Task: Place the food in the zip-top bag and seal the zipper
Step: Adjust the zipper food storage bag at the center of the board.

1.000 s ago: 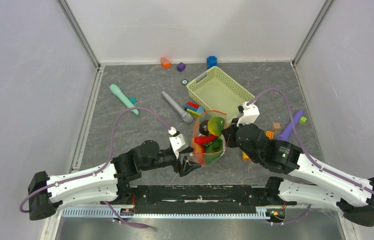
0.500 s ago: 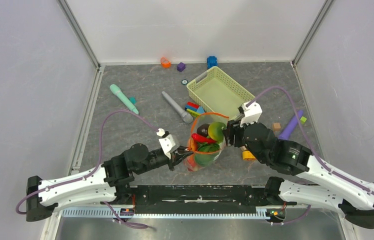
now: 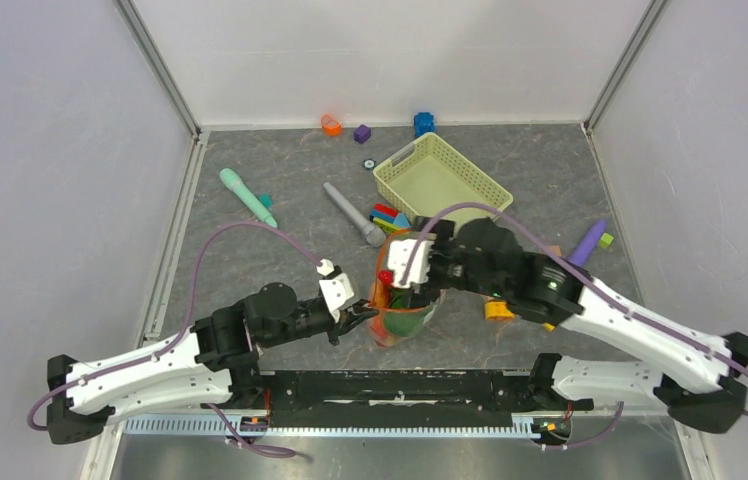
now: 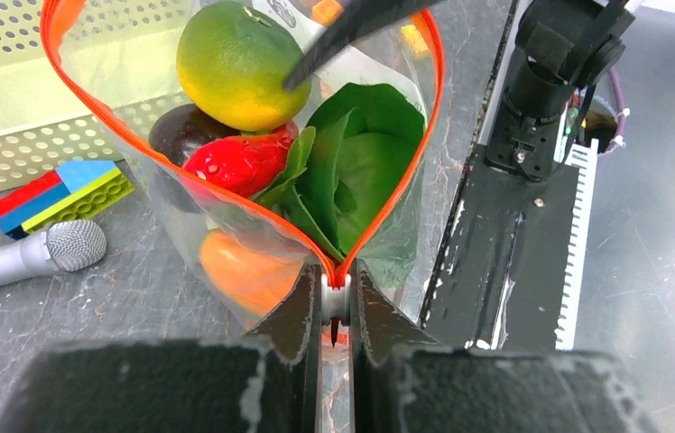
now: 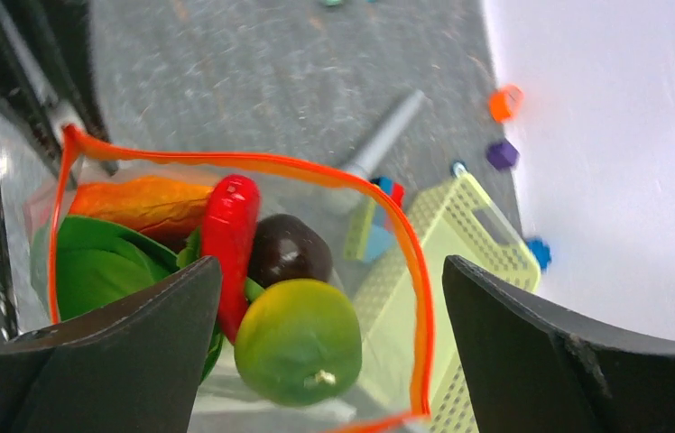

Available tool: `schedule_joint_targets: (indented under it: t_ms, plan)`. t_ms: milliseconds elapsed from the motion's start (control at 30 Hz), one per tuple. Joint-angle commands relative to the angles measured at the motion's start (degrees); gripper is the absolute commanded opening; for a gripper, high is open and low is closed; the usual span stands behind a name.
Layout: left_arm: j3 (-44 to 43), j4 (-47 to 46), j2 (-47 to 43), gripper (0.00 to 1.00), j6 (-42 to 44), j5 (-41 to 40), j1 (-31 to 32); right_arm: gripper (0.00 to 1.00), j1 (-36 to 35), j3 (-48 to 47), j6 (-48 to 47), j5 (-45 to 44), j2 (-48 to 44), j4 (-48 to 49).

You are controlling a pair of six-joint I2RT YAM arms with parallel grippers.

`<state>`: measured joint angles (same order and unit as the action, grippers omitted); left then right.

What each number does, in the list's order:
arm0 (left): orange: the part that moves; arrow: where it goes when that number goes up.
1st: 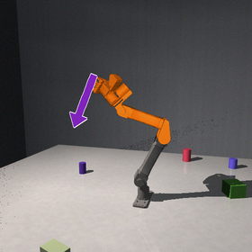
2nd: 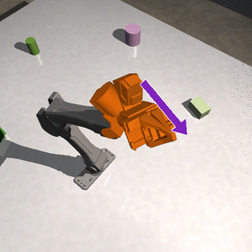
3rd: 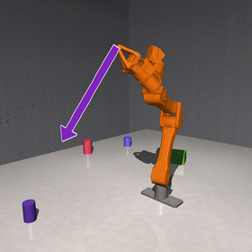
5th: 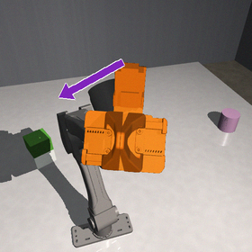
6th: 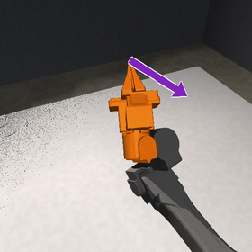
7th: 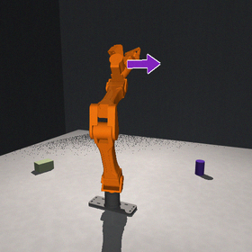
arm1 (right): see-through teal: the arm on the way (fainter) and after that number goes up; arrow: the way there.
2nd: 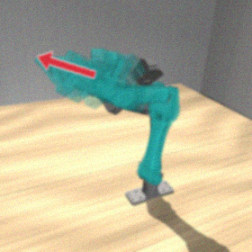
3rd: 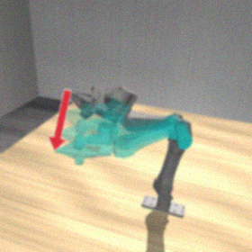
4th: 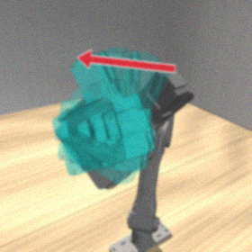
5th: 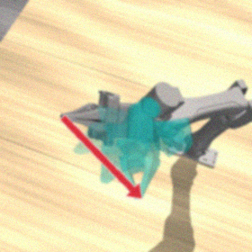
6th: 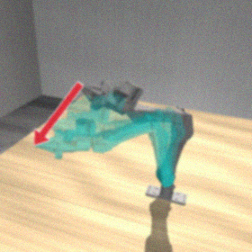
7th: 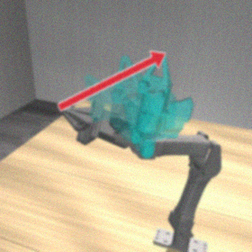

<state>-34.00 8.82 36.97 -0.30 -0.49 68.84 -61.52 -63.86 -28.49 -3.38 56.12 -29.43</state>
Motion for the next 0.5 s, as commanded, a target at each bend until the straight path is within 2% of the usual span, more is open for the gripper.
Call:
schedule_joint_targets:
  t_ms: [0,233,467]
  plan:
    - [-3.28,2.53,-2.55,0.02,3.21,1.02,0.29,0.98,-0.35,-6.13,-22.0,11.48,7.57,-7.32]
    - [-4.49,4.79,-2.86,0.02,4.89,2.84,0.32,0.98,-0.35,-9.63,-28.38,11.03,14.17,-4.67]
    - [-3.99,5.23,-3.66,0.02,5.29,4.16,0.28,0.98,-0.36,-10.07,-33.82,13.12,16.99,-6.99]
